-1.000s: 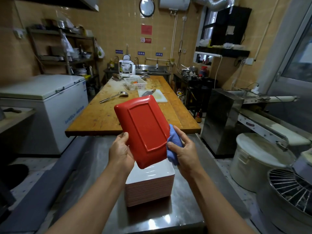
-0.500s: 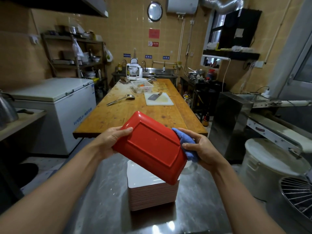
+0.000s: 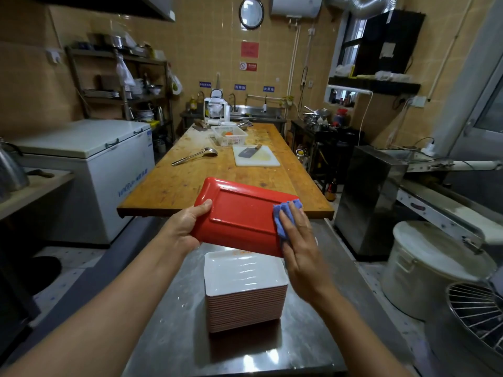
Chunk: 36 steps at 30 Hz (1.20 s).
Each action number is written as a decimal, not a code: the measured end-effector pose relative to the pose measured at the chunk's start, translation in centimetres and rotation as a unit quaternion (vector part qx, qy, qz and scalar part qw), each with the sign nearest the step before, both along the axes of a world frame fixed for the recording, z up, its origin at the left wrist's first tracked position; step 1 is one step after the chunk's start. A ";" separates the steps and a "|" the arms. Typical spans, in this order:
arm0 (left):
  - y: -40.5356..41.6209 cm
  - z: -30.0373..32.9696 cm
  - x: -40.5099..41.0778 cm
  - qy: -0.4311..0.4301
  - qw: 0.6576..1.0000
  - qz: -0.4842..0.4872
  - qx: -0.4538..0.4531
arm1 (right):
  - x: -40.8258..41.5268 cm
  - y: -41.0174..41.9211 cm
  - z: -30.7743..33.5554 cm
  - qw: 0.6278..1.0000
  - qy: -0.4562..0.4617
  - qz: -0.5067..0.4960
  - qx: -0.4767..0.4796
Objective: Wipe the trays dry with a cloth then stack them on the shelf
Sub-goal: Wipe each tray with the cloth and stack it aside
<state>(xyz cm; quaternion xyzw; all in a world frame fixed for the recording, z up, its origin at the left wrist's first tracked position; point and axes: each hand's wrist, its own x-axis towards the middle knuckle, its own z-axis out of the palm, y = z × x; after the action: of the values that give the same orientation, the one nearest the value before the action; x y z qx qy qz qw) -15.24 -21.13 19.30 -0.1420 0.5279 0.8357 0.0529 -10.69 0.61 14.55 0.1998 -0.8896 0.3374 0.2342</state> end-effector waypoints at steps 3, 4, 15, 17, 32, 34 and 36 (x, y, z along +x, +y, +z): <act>0.5 0.0 0.4 -0.008 1.000 0.011 0.015 | 0.9 -0.4 -1.1 0.999 0.033 -0.017 0.020; 0.7 -0.1 0.6 -0.010 1.000 0.015 0.022 | 1.1 -0.7 -1.2 0.998 0.046 -0.026 0.029; 2.4 -0.4 3.1 0.075 0.995 0.018 0.065 | 1.2 -8.6 0.6 0.993 0.081 0.000 0.082; 2.2 -0.3 3.5 0.095 0.993 0.032 0.057 | 0.3 -8.7 1.8 0.994 0.055 0.008 0.092; -1.6 -1.1 5.2 0.072 0.988 0.098 0.098 | -2.6 -5.9 0.6 0.998 -0.003 -0.051 -0.033; -2.1 -1.3 5.2 0.065 0.986 0.111 0.107 | -2.0 -6.8 -0.5 0.992 -0.017 -0.070 -0.107; -3.1 -1.7 5.2 0.058 0.984 0.131 0.107 | -1.2 -7.9 -1.8 0.985 -0.046 -0.068 -0.154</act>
<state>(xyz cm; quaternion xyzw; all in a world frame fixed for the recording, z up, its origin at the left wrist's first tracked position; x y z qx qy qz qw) -10.02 -24.26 17.64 -0.1545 0.4147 0.8938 -0.0725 -11.92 -7.31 12.74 0.0845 -0.8485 0.4621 0.2436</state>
